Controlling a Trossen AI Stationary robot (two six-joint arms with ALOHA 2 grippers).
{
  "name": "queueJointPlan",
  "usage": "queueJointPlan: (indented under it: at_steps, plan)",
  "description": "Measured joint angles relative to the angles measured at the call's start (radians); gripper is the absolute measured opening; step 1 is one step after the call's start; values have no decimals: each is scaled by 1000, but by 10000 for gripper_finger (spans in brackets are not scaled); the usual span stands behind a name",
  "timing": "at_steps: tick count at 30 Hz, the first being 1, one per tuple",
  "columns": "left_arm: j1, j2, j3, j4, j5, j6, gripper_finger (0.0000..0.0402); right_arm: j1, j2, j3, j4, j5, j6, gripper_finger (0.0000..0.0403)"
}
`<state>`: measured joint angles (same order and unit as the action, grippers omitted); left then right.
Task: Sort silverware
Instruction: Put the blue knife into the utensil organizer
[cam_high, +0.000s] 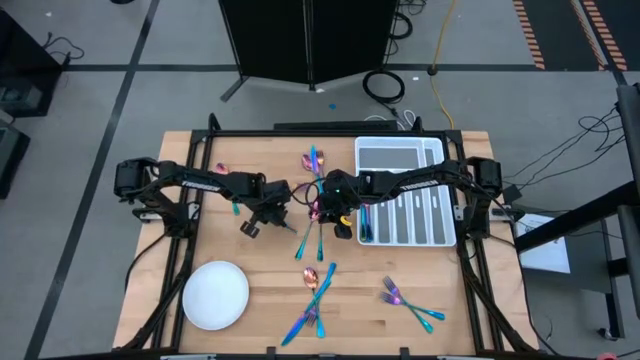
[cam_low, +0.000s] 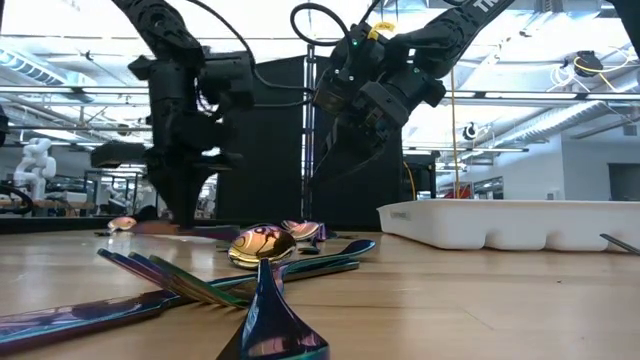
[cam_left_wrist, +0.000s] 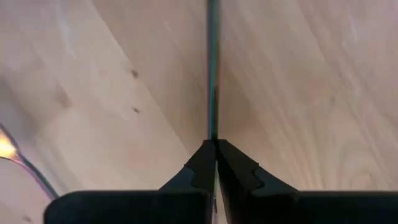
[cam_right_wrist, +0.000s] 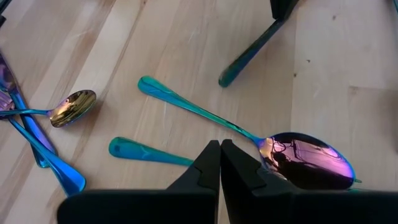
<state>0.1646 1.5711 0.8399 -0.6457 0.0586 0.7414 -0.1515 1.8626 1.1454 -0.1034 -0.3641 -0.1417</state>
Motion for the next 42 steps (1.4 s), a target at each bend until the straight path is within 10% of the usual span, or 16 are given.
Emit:
queueJointPlan:
  at_steps: [18,25,32,42]
  plan:
    - [-1,-2,11,-4,13,-2,16,3,2,0,25,0,24,0]
    - [-6,-21,11,-94,18,-63,17,54,106,1,337,7,74,0]
    - [-48,-144,12,-124,20,-124,3,123,169,32,431,221,11,0]
    - [-92,-367,-90,-100,38,-357,1,198,258,96,526,232,55,46]
